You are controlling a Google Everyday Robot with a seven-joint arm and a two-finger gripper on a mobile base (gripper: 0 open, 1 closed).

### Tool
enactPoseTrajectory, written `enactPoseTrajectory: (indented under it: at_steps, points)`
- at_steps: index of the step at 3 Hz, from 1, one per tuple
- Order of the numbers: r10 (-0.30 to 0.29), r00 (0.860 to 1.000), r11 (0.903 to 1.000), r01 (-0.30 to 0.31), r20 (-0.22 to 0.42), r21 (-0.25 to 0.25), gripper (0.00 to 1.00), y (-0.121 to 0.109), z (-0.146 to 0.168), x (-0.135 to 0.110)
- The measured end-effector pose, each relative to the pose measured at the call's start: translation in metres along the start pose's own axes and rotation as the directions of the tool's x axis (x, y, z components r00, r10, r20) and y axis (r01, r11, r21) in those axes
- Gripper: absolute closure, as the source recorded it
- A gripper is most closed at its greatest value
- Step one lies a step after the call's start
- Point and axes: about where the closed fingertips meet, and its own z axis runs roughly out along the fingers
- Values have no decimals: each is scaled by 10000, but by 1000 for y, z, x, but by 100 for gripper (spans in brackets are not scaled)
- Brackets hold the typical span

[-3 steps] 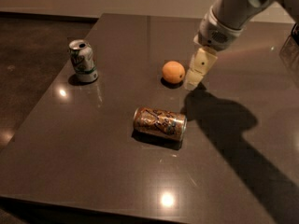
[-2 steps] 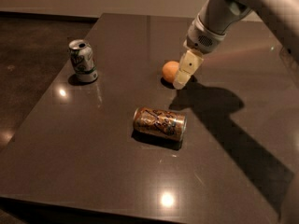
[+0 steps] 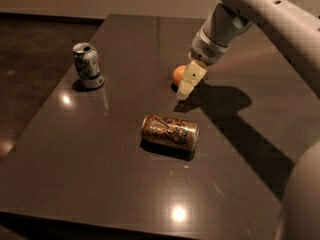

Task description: Pick orange

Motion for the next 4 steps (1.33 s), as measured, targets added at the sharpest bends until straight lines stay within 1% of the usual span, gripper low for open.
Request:
enactPoseTrajectory:
  at_steps: [1, 2, 3, 4]
  points:
    - [-57, 9998, 9996, 62, 186, -271, 25, 0, 13, -5]
    - [-61, 9995, 9994, 72, 313, -353, 48, 0, 14, -7]
    - [-230, 9987, 9990, 247, 462, -369, 70, 1, 0, -16]
    - [-715, 9959, 9964, 738, 548, -410, 95, 6, -26, -32]
